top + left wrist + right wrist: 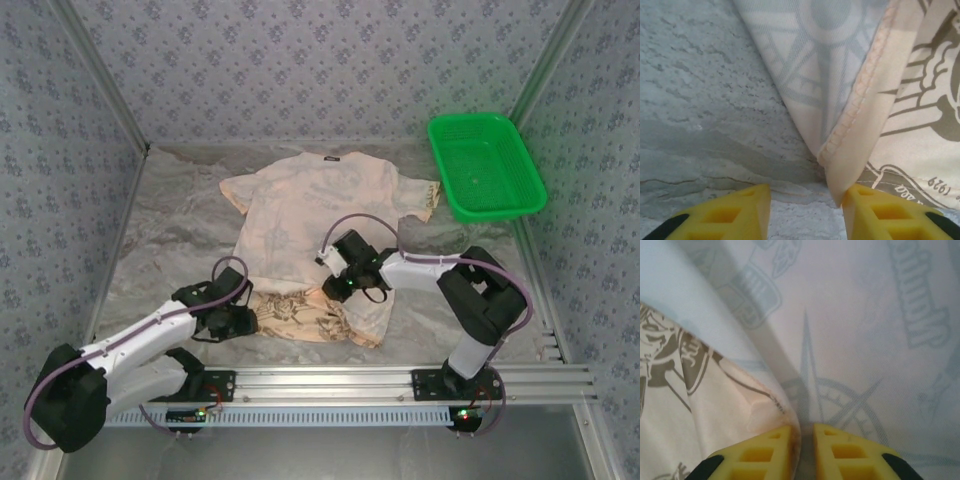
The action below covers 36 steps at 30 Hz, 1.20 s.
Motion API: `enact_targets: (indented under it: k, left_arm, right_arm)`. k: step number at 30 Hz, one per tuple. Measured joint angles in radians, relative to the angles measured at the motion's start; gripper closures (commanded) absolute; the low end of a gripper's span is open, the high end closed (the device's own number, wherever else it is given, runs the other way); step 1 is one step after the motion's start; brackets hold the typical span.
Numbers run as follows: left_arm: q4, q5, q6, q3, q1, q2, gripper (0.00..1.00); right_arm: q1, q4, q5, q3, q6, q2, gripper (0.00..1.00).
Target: Fold the inside-out t-shirt
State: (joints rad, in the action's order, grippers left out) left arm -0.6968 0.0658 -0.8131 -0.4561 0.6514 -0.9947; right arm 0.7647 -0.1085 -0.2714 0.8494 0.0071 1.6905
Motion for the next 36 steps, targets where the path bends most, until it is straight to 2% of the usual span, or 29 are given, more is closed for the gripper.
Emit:
enact_targets:
  k: [2, 7, 11, 14, 19, 25, 27, 31, 36]
  left_arm:
    - [-0.022, -0.016, 0.003, -0.026, 0.003, 0.000, 0.51]
    - [-0.029, -0.076, 0.043, -0.134, 0.003, -0.041, 0.47]
    - [0.024, -0.110, 0.098, -0.207, -0.001, -0.153, 0.52]
    - [0.088, -0.068, 0.119, -0.219, -0.050, -0.222, 0.56]
    - [0.180, 0.003, 0.137, -0.220, -0.159, -0.285, 0.62]
    - [0.254, 0.107, 0.141, -0.267, -0.266, -0.366, 0.63]
    - [0.274, 0.138, 0.143, -0.300, -0.270, -0.389, 0.63]
    - [0.321, 0.207, 0.140, -0.337, -0.292, -0.425, 0.63]
    - [0.322, 0.237, 0.149, -0.344, -0.316, -0.432, 0.62]
  right_arm:
    - [0.009, 0.003, 0.019, -0.001, -0.014, -0.019, 0.64]
    - [0.050, 0.018, 0.050, -0.004, -0.145, -0.111, 0.59]
    - [0.127, 0.043, 0.018, -0.003, -0.312, -0.129, 0.58]
    - [0.158, 0.077, -0.034, 0.003, -0.381, -0.099, 0.57]
    - [0.186, 0.210, -0.074, 0.024, -0.409, 0.009, 0.52]
    - [0.239, 0.393, -0.002, 0.043, -0.404, 0.144, 0.50]
    - [0.249, 0.451, 0.042, 0.043, -0.403, 0.172, 0.57]
    - [0.238, 0.526, 0.102, 0.043, -0.390, 0.189, 0.85]
    - [0.204, 0.586, 0.119, 0.043, -0.367, 0.189, 0.97]
